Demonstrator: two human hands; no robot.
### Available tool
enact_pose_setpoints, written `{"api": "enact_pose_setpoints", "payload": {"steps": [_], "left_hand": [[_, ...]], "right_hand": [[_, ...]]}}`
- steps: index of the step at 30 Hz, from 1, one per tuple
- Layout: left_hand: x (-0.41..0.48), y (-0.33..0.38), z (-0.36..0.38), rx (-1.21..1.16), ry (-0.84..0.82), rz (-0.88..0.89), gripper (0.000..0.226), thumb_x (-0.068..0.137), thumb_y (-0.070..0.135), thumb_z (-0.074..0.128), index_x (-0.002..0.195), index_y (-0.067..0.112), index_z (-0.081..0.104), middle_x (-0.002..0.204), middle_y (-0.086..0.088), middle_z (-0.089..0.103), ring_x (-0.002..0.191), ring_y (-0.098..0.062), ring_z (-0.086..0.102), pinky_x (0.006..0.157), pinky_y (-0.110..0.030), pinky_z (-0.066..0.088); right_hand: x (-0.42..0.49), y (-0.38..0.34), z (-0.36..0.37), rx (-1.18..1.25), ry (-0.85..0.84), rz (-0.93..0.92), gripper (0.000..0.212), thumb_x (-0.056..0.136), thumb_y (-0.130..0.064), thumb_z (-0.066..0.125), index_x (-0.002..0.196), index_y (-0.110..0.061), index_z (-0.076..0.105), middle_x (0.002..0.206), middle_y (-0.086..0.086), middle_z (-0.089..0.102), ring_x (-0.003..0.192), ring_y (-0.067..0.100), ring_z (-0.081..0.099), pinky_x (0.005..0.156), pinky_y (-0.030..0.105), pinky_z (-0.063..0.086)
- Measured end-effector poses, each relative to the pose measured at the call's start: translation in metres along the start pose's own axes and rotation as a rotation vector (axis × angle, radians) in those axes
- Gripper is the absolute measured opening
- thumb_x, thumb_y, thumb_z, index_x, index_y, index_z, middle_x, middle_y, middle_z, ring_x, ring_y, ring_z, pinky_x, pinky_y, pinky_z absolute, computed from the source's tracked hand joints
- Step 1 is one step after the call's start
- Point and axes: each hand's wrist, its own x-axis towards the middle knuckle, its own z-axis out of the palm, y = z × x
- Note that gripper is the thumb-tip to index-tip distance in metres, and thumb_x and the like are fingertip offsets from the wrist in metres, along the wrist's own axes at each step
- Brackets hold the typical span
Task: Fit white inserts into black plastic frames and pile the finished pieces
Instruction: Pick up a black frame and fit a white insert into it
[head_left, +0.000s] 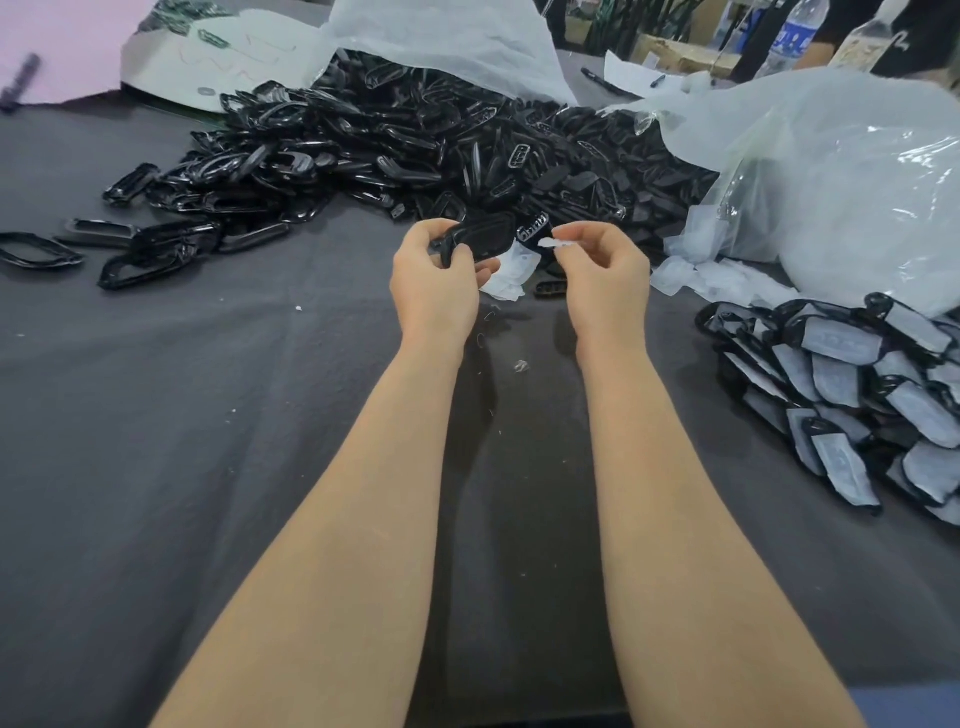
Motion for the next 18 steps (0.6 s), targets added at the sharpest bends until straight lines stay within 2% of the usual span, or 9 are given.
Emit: {"api": "enact_pose_setpoints", "payload": {"steps": [3,5,8,10,12,15,18], "left_hand": [[0.0000,-0.0002,0.0002,0.005,-0.007,0.004,0.021,0.096,-0.002,0.046,0.105,0.015,0.055,0.103,-0.015,0.068,0.067,-0.006,0.071,0.068,-0.016,0.055],[-0.0003,-0.0004,0.0013,-0.002,-0.033,0.014,0.022,0.096,-0.002,0.046,0.101,0.017,0.055,0.096,-0.012,0.068,0.069,-0.007,0.072,0.068,-0.016,0.055],[-0.0015,-0.0014,0.0024,0.010,-0.115,0.047,0.027,0.096,-0.003,0.047,0.092,0.023,0.056,0.082,-0.004,0.069,0.072,-0.010,0.072,0.067,-0.017,0.055],[-0.0023,-0.0023,0.0030,0.029,-0.168,0.064,0.026,0.096,-0.002,0.048,0.096,0.022,0.056,0.083,-0.004,0.070,0.073,-0.010,0.073,0.067,-0.016,0.054],[-0.0025,-0.0027,0.0036,0.041,-0.200,0.074,0.022,0.096,-0.003,0.048,0.102,0.017,0.057,0.084,-0.006,0.071,0.071,-0.010,0.073,0.067,-0.016,0.055],[-0.0030,-0.0025,0.0045,0.058,-0.213,0.092,0.021,0.095,-0.004,0.048,0.104,0.013,0.056,0.085,-0.009,0.071,0.068,-0.010,0.072,0.066,-0.017,0.055],[-0.0036,-0.0050,0.0043,0.223,-0.178,0.156,0.018,0.095,0.005,0.053,0.100,0.022,0.056,0.090,-0.009,0.071,0.075,-0.014,0.072,0.075,-0.028,0.058]], "right_hand": [[0.0009,0.0008,-0.0017,-0.017,0.056,0.020,0.028,0.084,-0.004,0.053,0.073,-0.028,0.061,0.052,-0.016,0.044,0.044,0.001,0.040,0.054,0.018,0.036],[0.0016,0.0000,0.0010,0.010,0.035,0.075,0.023,0.087,-0.006,0.052,0.077,-0.024,0.061,0.058,-0.011,0.054,0.045,0.002,0.049,0.057,0.024,0.045],[0.0009,-0.0008,0.0064,0.041,-0.047,0.137,0.011,0.090,-0.017,0.055,0.081,-0.017,0.062,0.063,-0.007,0.063,0.061,0.009,0.062,0.072,0.034,0.057],[-0.0003,-0.0005,0.0067,0.050,-0.094,0.138,0.016,0.090,-0.026,0.061,0.077,-0.017,0.062,0.056,-0.011,0.062,0.060,0.007,0.063,0.072,0.031,0.059],[-0.0016,0.0008,0.0057,0.001,-0.132,0.083,0.019,0.090,-0.023,0.063,0.071,-0.021,0.062,0.058,-0.009,0.063,0.061,0.008,0.064,0.071,0.031,0.058],[-0.0019,0.0016,0.0056,-0.117,-0.124,0.018,0.027,0.089,-0.017,0.062,0.063,-0.024,0.060,0.062,-0.006,0.064,0.071,0.018,0.065,0.081,0.042,0.057],[-0.0005,0.0016,0.0081,-0.156,-0.093,0.018,0.023,0.089,-0.018,0.063,0.066,-0.020,0.060,0.069,-0.001,0.064,0.082,0.025,0.067,0.086,0.046,0.054]]}}
